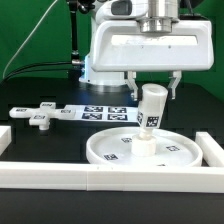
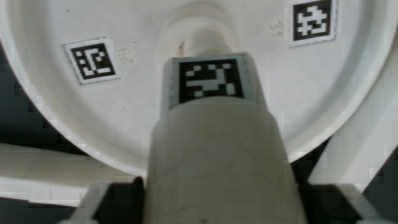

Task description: Assemble round table

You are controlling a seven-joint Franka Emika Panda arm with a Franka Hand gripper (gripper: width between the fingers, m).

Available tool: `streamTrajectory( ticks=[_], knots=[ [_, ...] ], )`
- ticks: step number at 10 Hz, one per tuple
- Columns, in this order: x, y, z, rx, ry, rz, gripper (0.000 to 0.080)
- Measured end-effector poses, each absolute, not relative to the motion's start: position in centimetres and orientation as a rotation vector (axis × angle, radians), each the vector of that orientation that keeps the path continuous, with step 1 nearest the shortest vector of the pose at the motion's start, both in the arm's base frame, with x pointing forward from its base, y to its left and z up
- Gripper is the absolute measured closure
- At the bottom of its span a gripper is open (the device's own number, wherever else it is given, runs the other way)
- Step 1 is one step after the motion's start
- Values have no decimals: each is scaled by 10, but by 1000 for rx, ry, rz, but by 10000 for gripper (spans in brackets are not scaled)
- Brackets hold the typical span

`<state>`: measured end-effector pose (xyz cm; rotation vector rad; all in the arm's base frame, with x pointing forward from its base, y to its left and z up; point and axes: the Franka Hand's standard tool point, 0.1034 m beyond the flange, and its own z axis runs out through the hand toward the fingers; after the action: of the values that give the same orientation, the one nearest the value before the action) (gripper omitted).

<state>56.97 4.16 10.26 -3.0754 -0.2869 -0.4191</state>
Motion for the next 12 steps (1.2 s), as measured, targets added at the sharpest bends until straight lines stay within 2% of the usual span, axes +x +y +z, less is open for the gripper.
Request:
streamTrajectory(
  ticks=[2,5,12],
  knots=[
    [572,42,102,-3073,-286,-448,390],
    [572,42,91,-3074,-286,-441,390],
    [575,43,90,-3059,-262,-572,390]
  ],
)
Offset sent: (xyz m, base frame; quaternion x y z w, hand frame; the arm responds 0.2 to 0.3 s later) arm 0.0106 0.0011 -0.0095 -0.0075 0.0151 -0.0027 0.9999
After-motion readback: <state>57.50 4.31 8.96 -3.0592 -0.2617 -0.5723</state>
